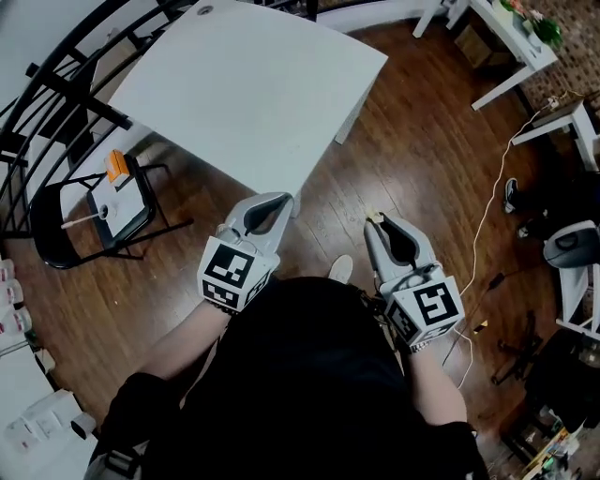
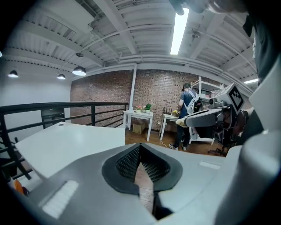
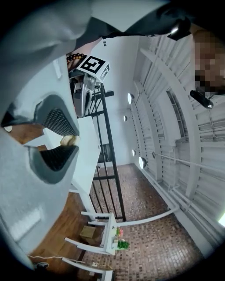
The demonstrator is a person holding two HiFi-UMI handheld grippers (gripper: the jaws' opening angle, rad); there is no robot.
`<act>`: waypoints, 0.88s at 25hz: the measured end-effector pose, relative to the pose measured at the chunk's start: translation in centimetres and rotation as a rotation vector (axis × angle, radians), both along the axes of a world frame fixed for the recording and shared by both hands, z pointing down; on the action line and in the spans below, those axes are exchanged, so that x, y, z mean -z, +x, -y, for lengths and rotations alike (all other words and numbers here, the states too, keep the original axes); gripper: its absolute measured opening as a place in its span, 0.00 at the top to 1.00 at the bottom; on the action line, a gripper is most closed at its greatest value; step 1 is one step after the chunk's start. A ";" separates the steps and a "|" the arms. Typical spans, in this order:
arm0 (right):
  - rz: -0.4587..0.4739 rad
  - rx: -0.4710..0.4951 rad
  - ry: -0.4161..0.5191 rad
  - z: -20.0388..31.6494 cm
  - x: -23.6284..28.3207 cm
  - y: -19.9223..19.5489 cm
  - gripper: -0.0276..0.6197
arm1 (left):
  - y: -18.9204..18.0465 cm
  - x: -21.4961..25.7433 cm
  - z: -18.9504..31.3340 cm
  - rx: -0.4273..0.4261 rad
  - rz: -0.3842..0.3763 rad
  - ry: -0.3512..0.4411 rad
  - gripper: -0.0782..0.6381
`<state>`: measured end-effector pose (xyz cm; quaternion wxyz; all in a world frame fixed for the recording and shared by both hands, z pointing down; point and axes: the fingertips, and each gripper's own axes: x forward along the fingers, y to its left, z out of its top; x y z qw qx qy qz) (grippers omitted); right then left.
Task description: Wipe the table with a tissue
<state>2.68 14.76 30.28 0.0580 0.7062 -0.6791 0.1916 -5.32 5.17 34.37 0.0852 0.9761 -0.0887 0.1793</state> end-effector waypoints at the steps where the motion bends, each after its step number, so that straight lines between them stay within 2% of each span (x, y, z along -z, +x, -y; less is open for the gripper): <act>1: 0.004 0.036 0.011 -0.3 0.2 0.6 0.87 | 0.7 0.4 -1.1 0.006 -0.007 0.001 0.87; 4: 0.015 0.137 0.033 -1.6 0.6 1.9 0.87 | 2.7 1.3 -4.2 0.020 -0.021 0.019 0.87; 9: 0.048 0.267 0.052 -3.1 0.7 2.6 0.87 | 4.8 2.1 -8.0 0.027 -0.043 -0.002 0.76; 13: 0.084 0.372 0.060 -2.5 0.6 1.8 0.87 | 4.6 2.3 -7.7 0.074 -0.084 -0.082 0.69; 16: 0.085 0.466 0.071 -1.3 0.9 0.8 0.87 | 3.7 2.7 -6.6 0.093 -0.108 -0.088 0.63; 22: 0.171 0.602 0.041 1.8 1.1 -0.8 0.87 | 2.7 3.8 -5.0 0.009 -0.170 -0.101 0.60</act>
